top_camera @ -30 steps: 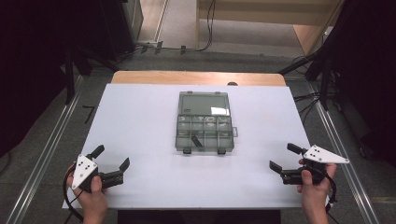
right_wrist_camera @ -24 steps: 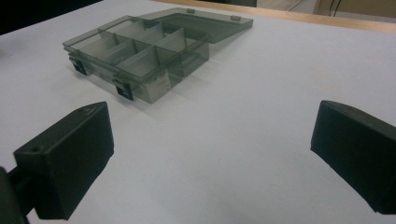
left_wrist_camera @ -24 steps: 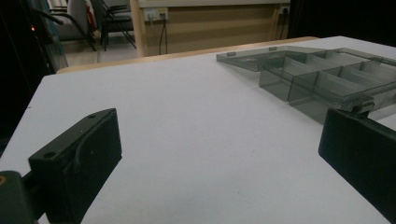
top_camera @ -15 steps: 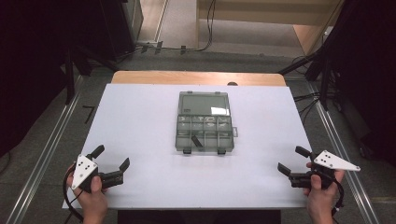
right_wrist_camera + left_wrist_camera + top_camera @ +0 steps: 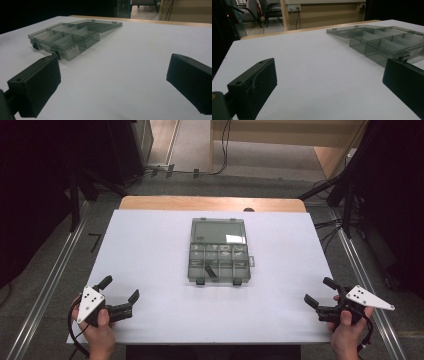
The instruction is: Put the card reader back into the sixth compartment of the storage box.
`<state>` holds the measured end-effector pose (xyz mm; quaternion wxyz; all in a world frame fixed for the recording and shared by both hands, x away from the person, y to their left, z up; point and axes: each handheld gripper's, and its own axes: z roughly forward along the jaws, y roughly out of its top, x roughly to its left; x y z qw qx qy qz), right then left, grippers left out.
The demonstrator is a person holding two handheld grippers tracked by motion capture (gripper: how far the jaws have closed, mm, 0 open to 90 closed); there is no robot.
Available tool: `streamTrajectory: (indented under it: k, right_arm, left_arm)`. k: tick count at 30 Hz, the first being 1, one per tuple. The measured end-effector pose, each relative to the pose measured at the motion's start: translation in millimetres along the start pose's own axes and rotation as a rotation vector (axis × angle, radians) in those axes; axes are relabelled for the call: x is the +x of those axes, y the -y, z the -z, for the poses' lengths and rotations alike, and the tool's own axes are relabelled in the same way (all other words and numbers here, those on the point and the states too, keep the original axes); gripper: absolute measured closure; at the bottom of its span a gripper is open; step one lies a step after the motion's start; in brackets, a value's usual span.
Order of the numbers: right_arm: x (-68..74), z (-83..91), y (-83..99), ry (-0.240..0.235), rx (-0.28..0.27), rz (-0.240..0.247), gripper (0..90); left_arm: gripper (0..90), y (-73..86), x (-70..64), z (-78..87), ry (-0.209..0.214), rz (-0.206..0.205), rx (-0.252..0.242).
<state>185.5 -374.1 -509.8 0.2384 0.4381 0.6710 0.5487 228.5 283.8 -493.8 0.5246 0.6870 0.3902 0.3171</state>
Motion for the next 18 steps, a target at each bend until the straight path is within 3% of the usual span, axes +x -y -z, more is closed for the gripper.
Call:
streamTrajectory:
  k: [5, 18]
  right_arm:
    - [-3.0, 2.5, 2.8, -0.013, -0.034, -0.017, 0.0]
    - [-4.0, -1.6, 5.3, -0.008, -0.011, -0.03, 0.0]
  left_arm:
    - [0.0, 0.0, 0.2, -0.1, -0.001, 0.001, 0.0]
    - [0.0, -0.1, 0.7, -1.1, -0.003, 0.008, 0.004]
